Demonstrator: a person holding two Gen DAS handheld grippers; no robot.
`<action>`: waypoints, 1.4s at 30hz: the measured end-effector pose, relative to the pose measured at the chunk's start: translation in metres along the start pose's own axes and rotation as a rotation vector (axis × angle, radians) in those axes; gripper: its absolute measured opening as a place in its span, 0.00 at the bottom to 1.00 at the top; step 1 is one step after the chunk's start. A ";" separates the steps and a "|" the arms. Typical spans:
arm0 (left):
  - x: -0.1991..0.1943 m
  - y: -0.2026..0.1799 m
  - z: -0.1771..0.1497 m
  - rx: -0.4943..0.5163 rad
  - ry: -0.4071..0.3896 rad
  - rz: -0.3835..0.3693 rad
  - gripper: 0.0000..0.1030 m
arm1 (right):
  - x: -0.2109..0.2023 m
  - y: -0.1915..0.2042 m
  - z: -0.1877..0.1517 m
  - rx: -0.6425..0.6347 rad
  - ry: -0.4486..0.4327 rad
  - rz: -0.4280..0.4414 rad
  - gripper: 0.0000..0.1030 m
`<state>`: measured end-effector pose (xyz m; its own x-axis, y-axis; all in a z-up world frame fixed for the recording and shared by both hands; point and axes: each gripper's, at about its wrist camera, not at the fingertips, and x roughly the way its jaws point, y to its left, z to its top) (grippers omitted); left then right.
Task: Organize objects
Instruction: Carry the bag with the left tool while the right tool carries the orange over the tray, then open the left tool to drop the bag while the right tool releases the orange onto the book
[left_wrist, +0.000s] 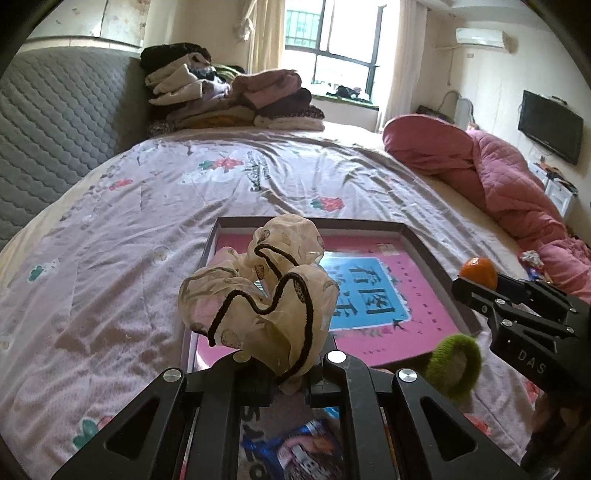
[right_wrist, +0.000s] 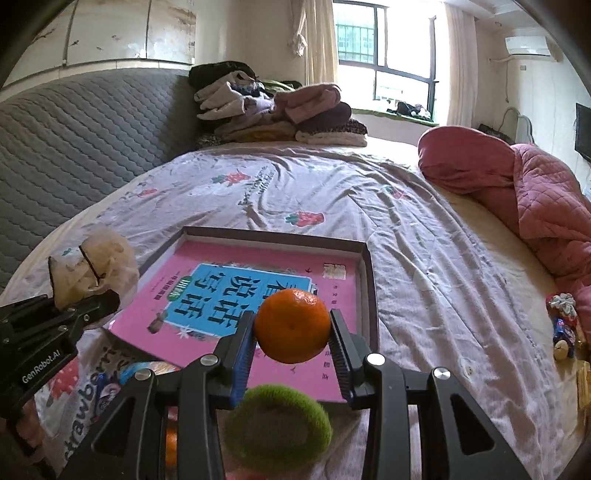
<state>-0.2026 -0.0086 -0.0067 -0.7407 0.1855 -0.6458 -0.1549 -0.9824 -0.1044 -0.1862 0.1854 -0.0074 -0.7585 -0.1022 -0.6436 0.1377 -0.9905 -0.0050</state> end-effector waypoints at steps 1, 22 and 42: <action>0.006 0.002 0.002 0.000 0.011 0.002 0.09 | 0.005 -0.001 0.001 0.000 0.009 -0.001 0.38; 0.074 0.002 -0.007 0.042 0.150 0.030 0.10 | 0.069 -0.017 -0.014 0.046 0.158 0.004 0.38; 0.081 0.009 -0.007 0.006 0.208 0.013 0.31 | 0.072 -0.017 -0.017 0.052 0.199 0.007 0.38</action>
<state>-0.2592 -0.0022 -0.0657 -0.5919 0.1630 -0.7894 -0.1504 -0.9845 -0.0906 -0.2327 0.1960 -0.0666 -0.6166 -0.0937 -0.7817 0.1054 -0.9938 0.0361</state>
